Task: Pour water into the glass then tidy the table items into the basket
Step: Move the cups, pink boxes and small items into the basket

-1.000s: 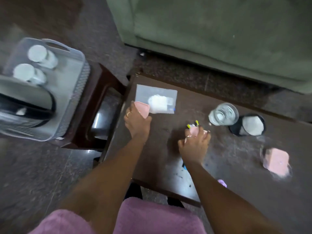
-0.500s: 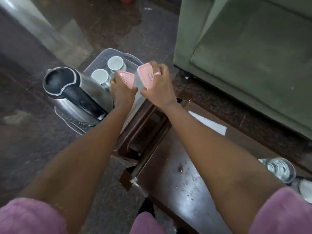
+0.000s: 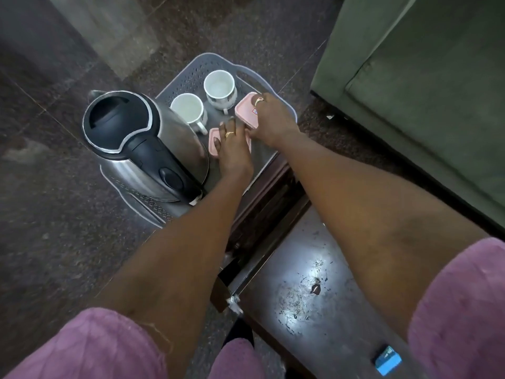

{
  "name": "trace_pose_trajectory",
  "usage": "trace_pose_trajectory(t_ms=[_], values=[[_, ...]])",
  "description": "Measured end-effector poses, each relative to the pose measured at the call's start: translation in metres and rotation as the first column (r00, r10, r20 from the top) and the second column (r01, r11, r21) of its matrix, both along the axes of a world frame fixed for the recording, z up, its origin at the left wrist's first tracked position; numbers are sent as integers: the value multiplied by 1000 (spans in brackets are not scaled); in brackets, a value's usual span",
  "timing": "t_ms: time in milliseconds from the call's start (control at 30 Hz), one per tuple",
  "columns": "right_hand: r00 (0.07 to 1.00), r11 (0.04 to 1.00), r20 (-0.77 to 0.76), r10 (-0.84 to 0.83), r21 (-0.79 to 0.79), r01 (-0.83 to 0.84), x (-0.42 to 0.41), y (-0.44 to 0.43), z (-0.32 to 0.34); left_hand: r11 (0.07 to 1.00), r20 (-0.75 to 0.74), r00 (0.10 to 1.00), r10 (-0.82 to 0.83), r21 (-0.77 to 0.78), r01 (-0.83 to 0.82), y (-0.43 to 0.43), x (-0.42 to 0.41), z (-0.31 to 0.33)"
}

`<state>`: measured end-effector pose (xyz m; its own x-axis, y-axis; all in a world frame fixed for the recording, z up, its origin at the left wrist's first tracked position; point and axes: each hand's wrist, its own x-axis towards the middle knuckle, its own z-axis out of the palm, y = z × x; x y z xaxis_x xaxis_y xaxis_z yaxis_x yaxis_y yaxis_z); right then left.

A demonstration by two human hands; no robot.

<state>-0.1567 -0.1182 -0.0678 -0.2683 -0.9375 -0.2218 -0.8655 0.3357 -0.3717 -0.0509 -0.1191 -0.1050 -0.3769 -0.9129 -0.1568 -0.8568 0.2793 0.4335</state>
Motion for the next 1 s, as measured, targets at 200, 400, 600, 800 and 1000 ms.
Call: trace_pose_trajectory(t_ms=[200,400,600,800,1000], values=[[996,1000,-89,30,5,-30,-3,9,-15,996,-38,996,-87,-23,86,7,9,2],[998,999,-69,-6,42,9,0,-2,-19,987,5,989,145,76,-145,9,6,0],[996,984,-45,78,164,-69,-2,-10,-17,978,-3,983,183,107,-182,5,-1,-2],[996,983,-24,87,165,-82,-3,-4,-19,988,-266,957,111,135,-77,-4,4,-5],[998,987,-19,55,149,-51,3,-3,-19,866,-522,696,492,372,-333,5,3,-1]])
